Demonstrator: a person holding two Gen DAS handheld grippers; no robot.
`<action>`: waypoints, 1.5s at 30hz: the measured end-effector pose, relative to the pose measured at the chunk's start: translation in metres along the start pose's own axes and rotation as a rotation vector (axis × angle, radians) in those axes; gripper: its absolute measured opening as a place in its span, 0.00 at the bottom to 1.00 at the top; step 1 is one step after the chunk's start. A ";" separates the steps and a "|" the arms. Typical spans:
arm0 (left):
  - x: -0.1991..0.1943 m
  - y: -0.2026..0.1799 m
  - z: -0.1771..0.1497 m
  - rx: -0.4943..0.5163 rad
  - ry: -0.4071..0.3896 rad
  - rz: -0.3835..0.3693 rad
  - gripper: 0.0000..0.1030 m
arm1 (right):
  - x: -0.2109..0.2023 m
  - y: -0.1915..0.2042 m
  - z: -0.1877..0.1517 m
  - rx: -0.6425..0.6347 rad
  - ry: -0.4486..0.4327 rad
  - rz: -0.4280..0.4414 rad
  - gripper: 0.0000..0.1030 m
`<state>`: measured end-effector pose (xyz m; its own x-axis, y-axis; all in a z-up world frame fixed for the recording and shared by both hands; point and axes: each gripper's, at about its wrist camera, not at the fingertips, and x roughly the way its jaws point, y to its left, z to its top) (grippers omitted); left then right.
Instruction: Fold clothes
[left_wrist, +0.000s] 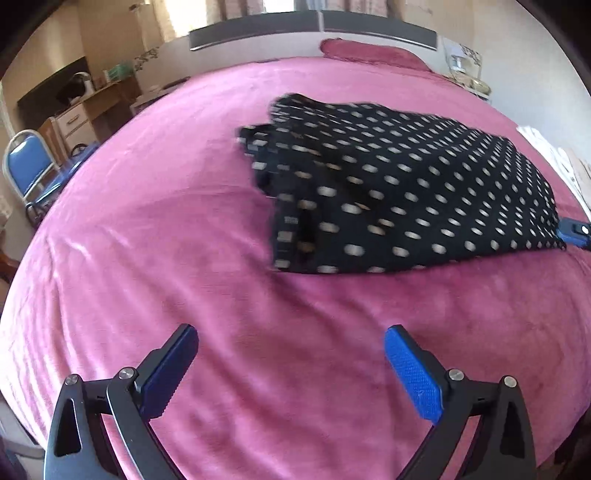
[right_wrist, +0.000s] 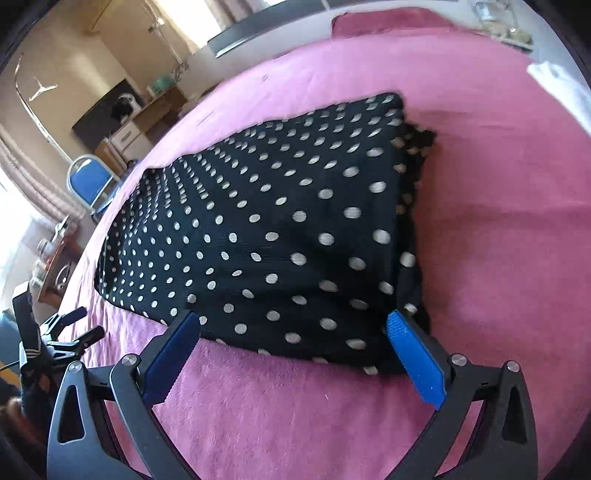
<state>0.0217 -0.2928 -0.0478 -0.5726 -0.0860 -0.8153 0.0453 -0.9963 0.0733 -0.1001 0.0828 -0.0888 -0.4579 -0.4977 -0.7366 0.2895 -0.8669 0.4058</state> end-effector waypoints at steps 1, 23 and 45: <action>0.000 0.009 0.002 -0.024 -0.005 0.006 1.00 | -0.007 0.006 -0.001 0.008 -0.020 -0.005 1.00; 0.015 0.041 0.042 -0.105 -0.010 0.030 1.00 | 0.019 0.030 0.009 -0.048 0.079 -0.004 1.00; 0.023 0.003 0.153 0.039 -0.147 0.007 1.00 | -0.005 -0.008 0.118 -0.072 -0.093 0.033 1.00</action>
<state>-0.1168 -0.2975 0.0212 -0.6865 -0.0882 -0.7218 0.0193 -0.9945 0.1032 -0.1991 0.0891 -0.0245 -0.5219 -0.5295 -0.6687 0.3638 -0.8473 0.3870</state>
